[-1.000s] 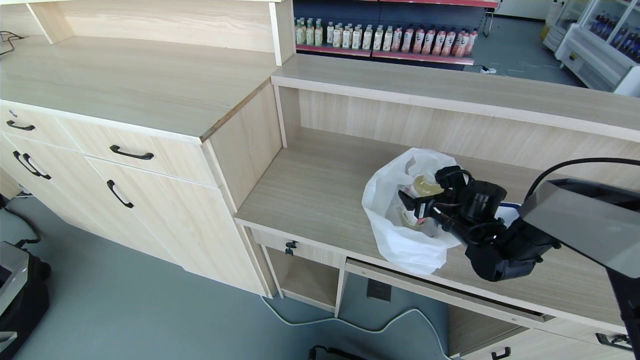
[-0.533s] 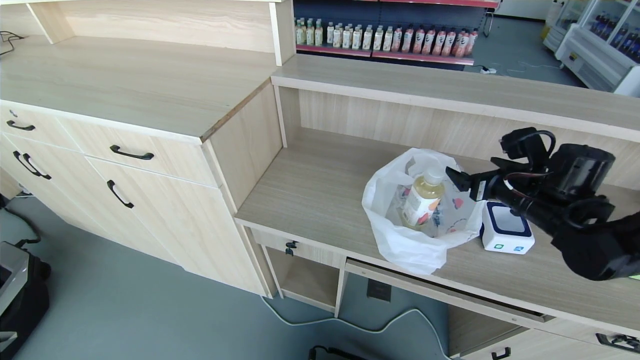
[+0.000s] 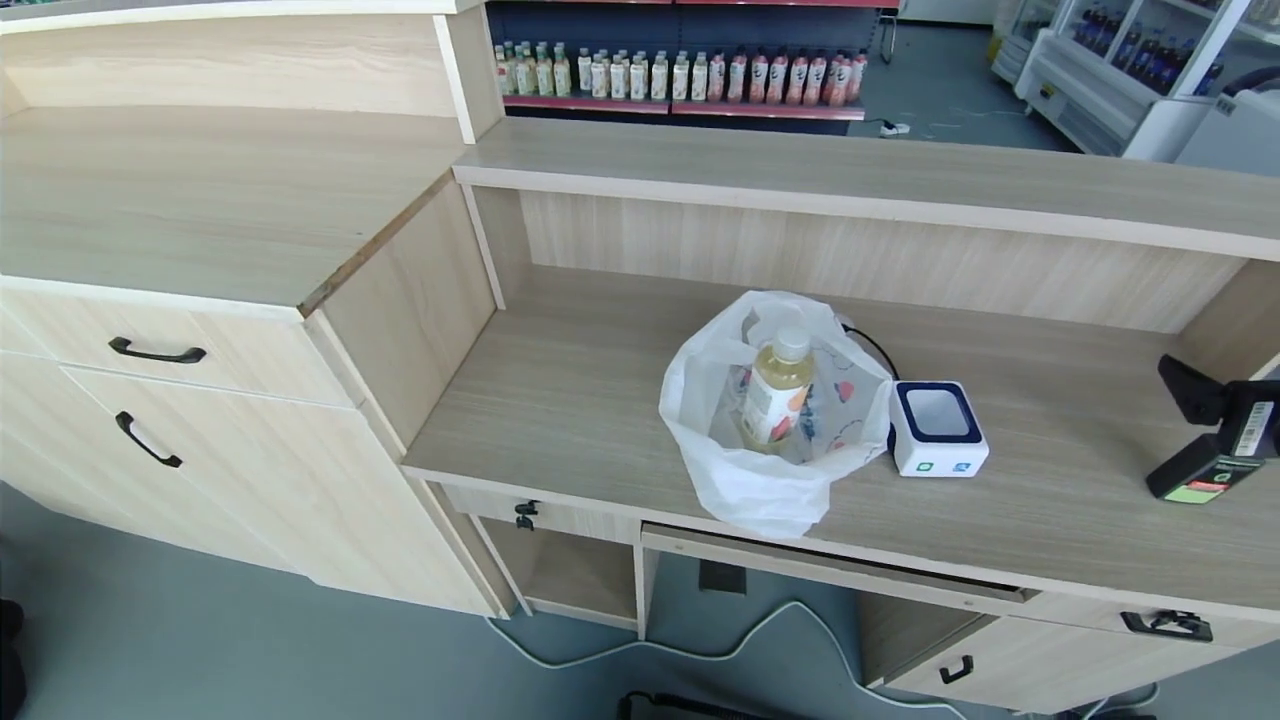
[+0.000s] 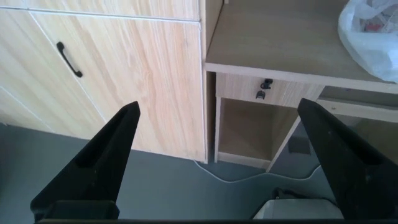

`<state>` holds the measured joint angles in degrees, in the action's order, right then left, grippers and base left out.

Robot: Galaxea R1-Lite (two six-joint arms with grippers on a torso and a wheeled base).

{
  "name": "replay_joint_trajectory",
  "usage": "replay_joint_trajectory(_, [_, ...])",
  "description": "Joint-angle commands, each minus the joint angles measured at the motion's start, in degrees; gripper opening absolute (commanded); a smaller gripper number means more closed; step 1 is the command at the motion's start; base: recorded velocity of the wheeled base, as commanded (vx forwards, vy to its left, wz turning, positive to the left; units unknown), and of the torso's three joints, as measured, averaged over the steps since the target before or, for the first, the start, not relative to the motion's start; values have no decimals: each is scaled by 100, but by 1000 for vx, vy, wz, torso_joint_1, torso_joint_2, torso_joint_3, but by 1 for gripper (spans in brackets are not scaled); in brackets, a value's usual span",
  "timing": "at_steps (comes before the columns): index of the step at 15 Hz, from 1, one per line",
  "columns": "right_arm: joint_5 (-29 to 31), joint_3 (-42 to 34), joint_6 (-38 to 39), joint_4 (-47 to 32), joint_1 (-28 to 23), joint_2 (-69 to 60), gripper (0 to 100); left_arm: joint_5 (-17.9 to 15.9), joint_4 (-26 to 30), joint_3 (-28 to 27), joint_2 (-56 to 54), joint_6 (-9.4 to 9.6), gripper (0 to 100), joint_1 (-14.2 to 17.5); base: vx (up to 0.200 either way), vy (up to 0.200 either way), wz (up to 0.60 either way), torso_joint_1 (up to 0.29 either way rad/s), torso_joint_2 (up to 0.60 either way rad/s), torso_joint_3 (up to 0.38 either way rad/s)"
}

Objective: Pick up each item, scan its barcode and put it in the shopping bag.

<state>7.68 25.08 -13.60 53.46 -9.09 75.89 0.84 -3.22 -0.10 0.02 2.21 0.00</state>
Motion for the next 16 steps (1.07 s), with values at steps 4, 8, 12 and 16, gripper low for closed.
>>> replay_joint_trajectory(4, [-56, -117, 253, -696, -479, -531, 100, 4, -3, 1, -2, -1, 100, 0, 0, 0, 0, 0, 0, 0])
replay_joint_trajectory(8, [-109, -337, 253, -758, -479, -707, 100, 4, -3, 1, -2, -1, 100, 0, 0, 0, 0, 0, 0, 0])
replay_joint_trajectory(12, [-91, -583, 315, -758, -646, -760, 100, 4, -3, 1, -2, -10, 100, 0, -100, 0, 0, 0, 2, 0])
replay_joint_trajectory(16, [-82, -759, 297, -723, -998, -724, 100, 4, -12, 1, -2, -1, 100, 0, -200, 0, 0, 6, 2, 5])
